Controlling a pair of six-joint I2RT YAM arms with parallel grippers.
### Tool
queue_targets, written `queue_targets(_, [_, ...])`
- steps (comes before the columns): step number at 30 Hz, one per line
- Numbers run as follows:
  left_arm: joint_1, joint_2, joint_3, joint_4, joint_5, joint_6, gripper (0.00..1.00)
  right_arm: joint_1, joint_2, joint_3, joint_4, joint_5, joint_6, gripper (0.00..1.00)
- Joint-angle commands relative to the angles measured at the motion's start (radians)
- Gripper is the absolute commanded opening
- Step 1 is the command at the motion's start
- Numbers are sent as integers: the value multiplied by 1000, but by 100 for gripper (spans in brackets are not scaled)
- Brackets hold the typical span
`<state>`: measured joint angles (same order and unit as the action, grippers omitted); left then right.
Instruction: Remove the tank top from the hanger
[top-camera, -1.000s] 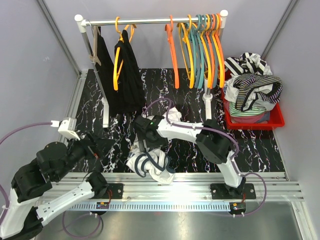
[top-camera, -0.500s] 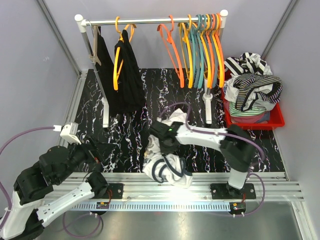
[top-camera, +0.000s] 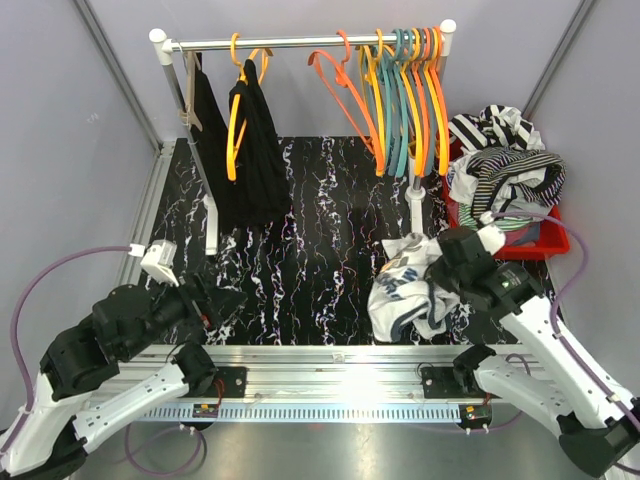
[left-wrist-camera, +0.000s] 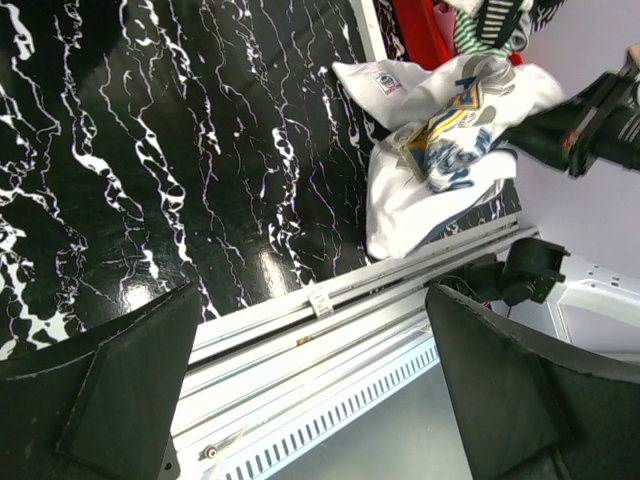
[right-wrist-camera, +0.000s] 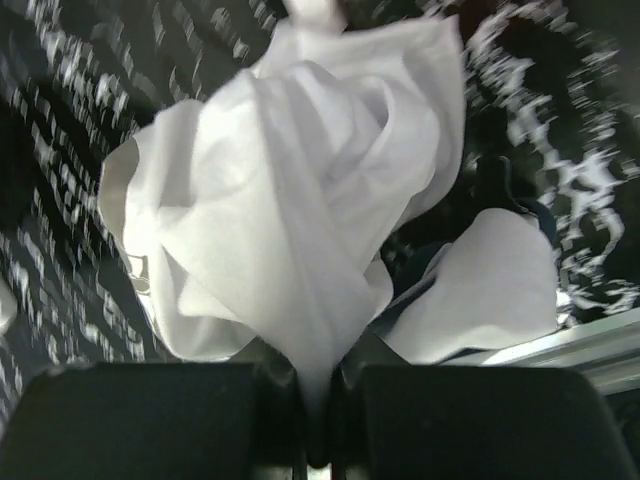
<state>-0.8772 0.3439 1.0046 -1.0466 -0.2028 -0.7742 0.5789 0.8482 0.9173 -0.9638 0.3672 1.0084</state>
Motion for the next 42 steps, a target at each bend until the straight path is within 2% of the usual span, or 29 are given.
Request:
queue_targets(1, [-2, 73, 69, 57, 46, 36, 99, -134, 26, 105, -6, 131, -43, 0])
queue_targets(2, [-2, 84, 77, 57, 52, 39, 99, -190, 38, 130, 29, 116, -68, 0])
queue_targets(3, [-2, 93, 86, 56, 57, 46, 99, -303, 52, 161, 42, 98, -92, 0])
queue_targets(5, [-2, 119, 110, 49, 65, 50, 99, -443, 107, 259, 78, 1, -177, 0])
queue_targets(6, [-2, 125, 117, 45, 65, 53, 99, -573, 147, 293, 94, -32, -200, 0])
queue_targets(8, [-2, 138, 129, 46, 66, 53, 99, -710, 199, 408, 151, -169, -247, 0])
queue_targets(9, [-2, 139, 131, 48, 68, 52, 99, -828, 274, 458, 163, -218, -248, 0])
queue_targets(11, [-2, 144, 135, 51, 71, 52, 99, -882, 380, 677, 146, -299, -245, 0])
queue_targets(12, [-2, 155, 143, 51, 72, 55, 99, -942, 488, 763, 140, -344, -235, 0])
queue_targets(13, [-2, 158, 149, 48, 72, 58, 99, -980, 541, 923, 148, -478, -193, 0])
queue_targets(15, [-2, 173, 176, 42, 74, 67, 99, -1028, 706, 1097, 187, -600, -131, 0])
queue_targets(16, [-2, 185, 187, 39, 72, 72, 99, -1072, 768, 1308, 198, -696, -66, 0])
queue_targets(18, [-2, 202, 216, 24, 65, 82, 99, -1102, 944, 1521, 259, -779, -7, 0])
queue_targets(19, [-2, 205, 224, 23, 56, 85, 99, -1113, 995, 1696, 360, -831, 66, 0])
queue_targets(21, [-2, 208, 233, 25, 49, 90, 99, -1136, 1104, 1816, 480, -852, 137, 0])
queue_targets(23, [-2, 210, 232, 28, 42, 92, 99, -1145, 1140, 1801, 632, -864, 232, 0])
queue_targets(26, [-2, 207, 215, 46, 42, 87, 99, -1140, 1170, 1702, 643, -899, 211, 0])
queue_targets(30, [-2, 202, 169, 78, 46, 82, 99, -1124, 1155, 1458, 605, -965, 55, 0])
queue_targets(33, [-2, 214, 144, 112, 66, 87, 99, -1099, 1175, 1413, 407, -874, -71, 0])
queue_targets(34, [-2, 219, 141, 118, 71, 87, 99, -1088, 1171, 1398, 349, -840, -97, 3])
queue_targets(35, [-2, 222, 137, 132, 74, 88, 99, -1078, 1161, 1387, 321, -802, -125, 22])
queue_targets(38, [-2, 224, 132, 149, 75, 96, 99, -1035, 1160, 1422, 243, -674, -209, 48])
queue_targets(39, [-2, 221, 132, 154, 74, 98, 99, -1027, 1170, 1478, 222, -634, -240, 67])
queue_targets(40, [-2, 219, 132, 155, 71, 99, 99, -1015, 1175, 1506, 194, -619, -258, 82])
queue_targets(42, [-2, 213, 134, 155, 66, 102, 99, -1004, 1174, 1587, 143, -558, -298, 99])
